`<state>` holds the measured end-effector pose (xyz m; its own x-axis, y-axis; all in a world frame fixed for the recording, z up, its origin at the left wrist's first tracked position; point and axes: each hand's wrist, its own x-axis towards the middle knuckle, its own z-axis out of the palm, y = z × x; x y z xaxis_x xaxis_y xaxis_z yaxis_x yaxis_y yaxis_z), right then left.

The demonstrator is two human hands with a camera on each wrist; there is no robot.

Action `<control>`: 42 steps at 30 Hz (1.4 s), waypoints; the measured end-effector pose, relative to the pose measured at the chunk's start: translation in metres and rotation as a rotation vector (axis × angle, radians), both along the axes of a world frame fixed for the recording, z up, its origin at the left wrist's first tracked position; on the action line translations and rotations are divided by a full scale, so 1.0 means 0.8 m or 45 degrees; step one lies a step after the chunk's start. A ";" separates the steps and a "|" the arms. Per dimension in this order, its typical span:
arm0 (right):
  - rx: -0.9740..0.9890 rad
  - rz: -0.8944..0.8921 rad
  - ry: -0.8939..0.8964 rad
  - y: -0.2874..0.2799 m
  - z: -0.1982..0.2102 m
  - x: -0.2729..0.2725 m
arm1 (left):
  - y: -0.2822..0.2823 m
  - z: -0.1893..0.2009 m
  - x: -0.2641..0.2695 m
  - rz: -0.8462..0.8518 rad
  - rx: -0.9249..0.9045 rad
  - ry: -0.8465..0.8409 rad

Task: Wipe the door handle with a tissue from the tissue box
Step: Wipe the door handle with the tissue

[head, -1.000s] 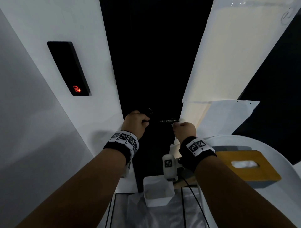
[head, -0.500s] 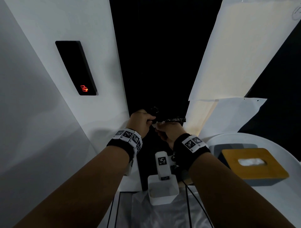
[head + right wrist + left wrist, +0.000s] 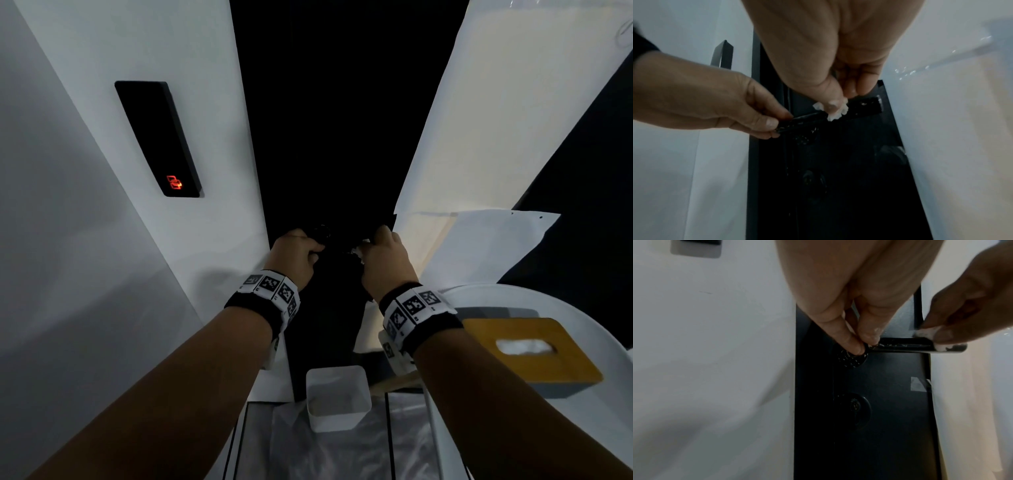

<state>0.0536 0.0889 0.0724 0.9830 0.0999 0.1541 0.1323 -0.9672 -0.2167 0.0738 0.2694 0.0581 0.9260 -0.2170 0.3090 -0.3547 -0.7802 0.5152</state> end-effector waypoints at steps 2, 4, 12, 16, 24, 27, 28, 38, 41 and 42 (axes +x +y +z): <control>-0.015 0.065 0.014 0.015 0.003 0.001 | -0.001 0.000 0.000 0.006 0.016 -0.009; 0.009 0.103 0.024 0.030 0.002 0.000 | -0.002 -0.001 0.000 0.010 0.042 -0.024; 0.204 0.131 -0.024 0.017 0.000 -0.004 | -0.007 0.003 -0.002 0.007 0.017 -0.028; 0.228 0.166 -0.072 0.005 -0.005 0.001 | -0.011 0.003 -0.002 -0.007 -0.031 -0.021; 0.457 0.300 -0.167 0.004 -0.009 0.014 | -0.023 -0.003 -0.002 -0.007 -0.132 -0.030; 0.464 0.317 -0.305 0.005 -0.005 0.006 | -0.027 -0.005 -0.001 0.025 -0.149 -0.048; 0.418 0.321 -0.361 0.006 -0.006 0.004 | -0.028 -0.006 -0.001 0.024 -0.142 -0.051; 0.053 0.085 -0.195 0.010 -0.004 0.008 | -0.028 -0.021 0.011 0.049 -0.048 -0.086; 0.012 0.089 -0.166 0.007 -0.001 0.012 | -0.029 -0.019 0.011 0.064 -0.071 -0.064; 0.005 0.091 -0.160 0.006 0.001 0.013 | -0.029 -0.018 0.011 0.073 -0.090 -0.056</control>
<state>0.0637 0.0937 0.0731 0.9464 0.1678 0.2762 0.2269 -0.9536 -0.1980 0.0825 0.2462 0.0438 0.9214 -0.1400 0.3625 -0.3339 -0.7623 0.5545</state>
